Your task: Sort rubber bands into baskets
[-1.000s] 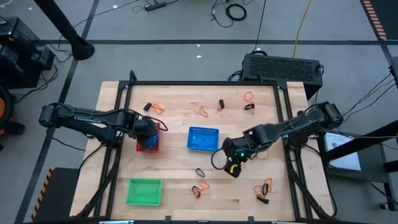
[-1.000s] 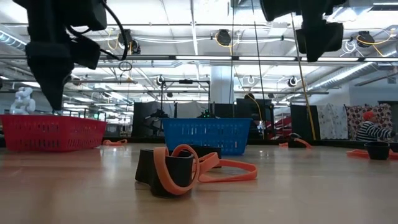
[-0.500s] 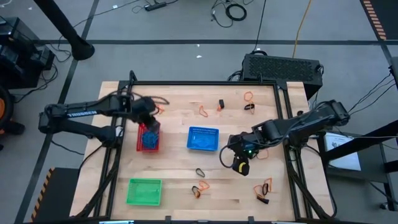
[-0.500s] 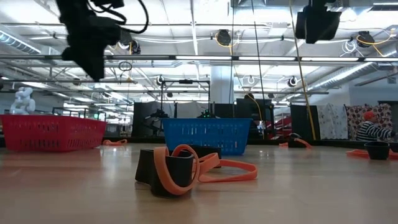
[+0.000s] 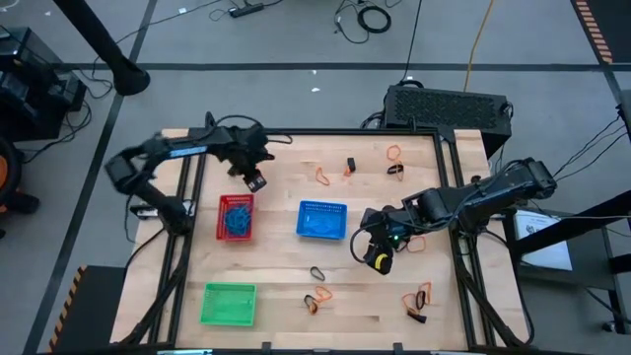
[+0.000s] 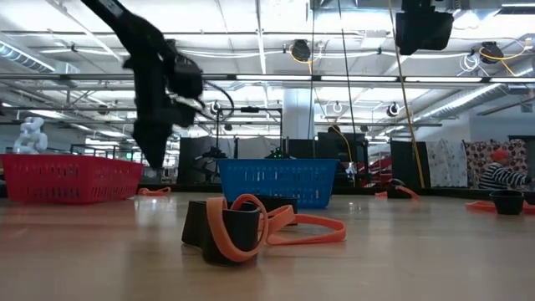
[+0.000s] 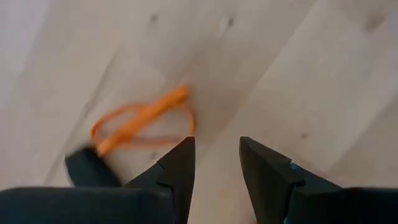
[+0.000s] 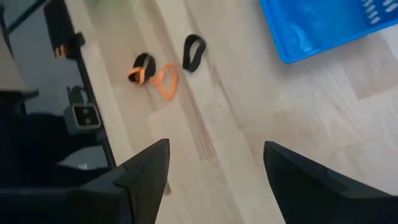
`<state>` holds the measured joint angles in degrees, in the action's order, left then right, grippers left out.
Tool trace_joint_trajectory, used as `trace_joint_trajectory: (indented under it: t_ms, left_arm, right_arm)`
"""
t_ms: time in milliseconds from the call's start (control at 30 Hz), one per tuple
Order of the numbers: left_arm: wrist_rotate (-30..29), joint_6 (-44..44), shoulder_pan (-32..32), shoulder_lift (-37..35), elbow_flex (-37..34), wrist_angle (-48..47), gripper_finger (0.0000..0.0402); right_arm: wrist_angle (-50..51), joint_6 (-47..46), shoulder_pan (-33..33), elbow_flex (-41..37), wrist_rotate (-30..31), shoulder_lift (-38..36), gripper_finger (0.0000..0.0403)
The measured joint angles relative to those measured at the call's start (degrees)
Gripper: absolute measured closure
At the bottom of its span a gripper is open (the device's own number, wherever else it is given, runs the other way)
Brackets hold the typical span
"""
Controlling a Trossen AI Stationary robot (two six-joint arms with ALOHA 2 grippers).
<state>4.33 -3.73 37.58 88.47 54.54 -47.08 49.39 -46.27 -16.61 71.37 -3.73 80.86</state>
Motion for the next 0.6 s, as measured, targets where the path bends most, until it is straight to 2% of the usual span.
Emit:
trace_joint_trajectory:
  t_ms: [133,300,600]
  left_arm:
    - [-1.6,-5.2,0.1,4.4,0.0,2.7,0.0269]
    - [-6.4,-9.4,0.1,6.0,0.0,5.6,0.0269]
    - [-5.4,-12.3,0.1,7.7,0.0,9.1,0.0269]
  right_arm:
    - [-0.2,-3.7,-0.7,0.0,1.1,0.0,0.0151]
    - [-1.9,-6.3,-1.6,0.0,2.2,0.0,0.0151]
    - [-2.1,-7.1,-1.9,0.0,2.6,0.0,0.0151]
